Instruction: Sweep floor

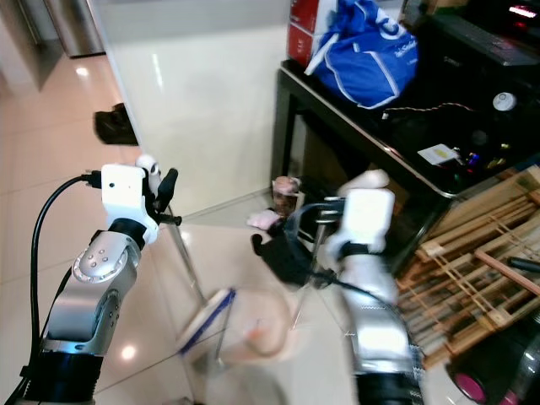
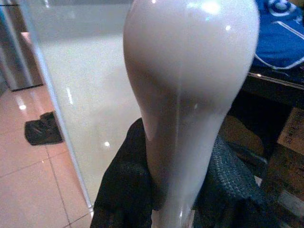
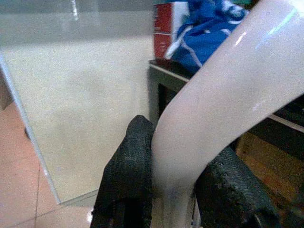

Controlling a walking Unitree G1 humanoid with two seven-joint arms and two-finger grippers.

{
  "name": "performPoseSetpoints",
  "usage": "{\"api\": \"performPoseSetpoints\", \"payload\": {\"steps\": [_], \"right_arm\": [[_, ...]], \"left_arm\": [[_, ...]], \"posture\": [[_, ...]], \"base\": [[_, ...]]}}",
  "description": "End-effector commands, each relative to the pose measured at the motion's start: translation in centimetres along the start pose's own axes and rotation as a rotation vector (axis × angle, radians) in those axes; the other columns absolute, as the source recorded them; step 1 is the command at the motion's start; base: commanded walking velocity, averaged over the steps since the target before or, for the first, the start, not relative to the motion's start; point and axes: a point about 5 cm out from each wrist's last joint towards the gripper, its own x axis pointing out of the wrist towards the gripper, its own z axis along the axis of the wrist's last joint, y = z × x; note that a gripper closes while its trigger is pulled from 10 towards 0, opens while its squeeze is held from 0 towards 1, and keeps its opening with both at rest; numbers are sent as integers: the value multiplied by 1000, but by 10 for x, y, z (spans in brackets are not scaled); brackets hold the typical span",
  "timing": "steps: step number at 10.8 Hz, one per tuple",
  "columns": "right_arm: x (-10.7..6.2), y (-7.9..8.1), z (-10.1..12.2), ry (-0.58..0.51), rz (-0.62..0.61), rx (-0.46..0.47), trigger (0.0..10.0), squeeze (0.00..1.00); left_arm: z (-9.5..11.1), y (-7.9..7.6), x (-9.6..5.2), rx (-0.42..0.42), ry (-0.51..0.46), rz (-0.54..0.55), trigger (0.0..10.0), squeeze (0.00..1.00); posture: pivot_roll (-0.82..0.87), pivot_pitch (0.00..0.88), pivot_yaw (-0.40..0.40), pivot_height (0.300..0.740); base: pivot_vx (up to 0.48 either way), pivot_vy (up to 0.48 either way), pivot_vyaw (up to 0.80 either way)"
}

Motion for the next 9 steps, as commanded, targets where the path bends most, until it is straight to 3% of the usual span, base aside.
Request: {"api": "performPoseSetpoints", "payload": {"steps": [1, 4, 5, 6, 8, 9], "right_arm": [[4, -11, 14, -78, -36, -48, 10000, 0], [3, -11, 10, -79, 14, -34, 10000, 0], [3, -11, 10, -81, 16, -28, 10000, 0], [5, -11, 12, -83, 21, 16, 0, 0], [2, -14, 12, -80, 11, 7, 0, 0], [-2, -16, 10, -43, 11, -25, 10000, 0]], "left_arm": [[5, 3, -2, 9, -31, 5, 10000, 0], [0, 4, -5, 17, -28, 26, 10000, 0], [-1, 5, -5, 14, -29, 28, 9529, 0], [0, 4, -6, -22, -45, 10, 0, 0], [-1, 2, -7, -13, -44, 11, 0, 0], [-3, 0, -6, 13, -26, 2, 10000, 0]], "posture": [[-26, 0, 6, 740], [-27, 0, 1, 740], [-29, 0, 0, 740], [-35, 0, 0, 740], [-51, 0, 7, 740], [-75, 0, 7, 740]], "base": [[0, 0, 0], [0, 0, 0], [0, 0, 0], [0, 0, 0], [0, 0, 0], [0, 0, 0]]}}
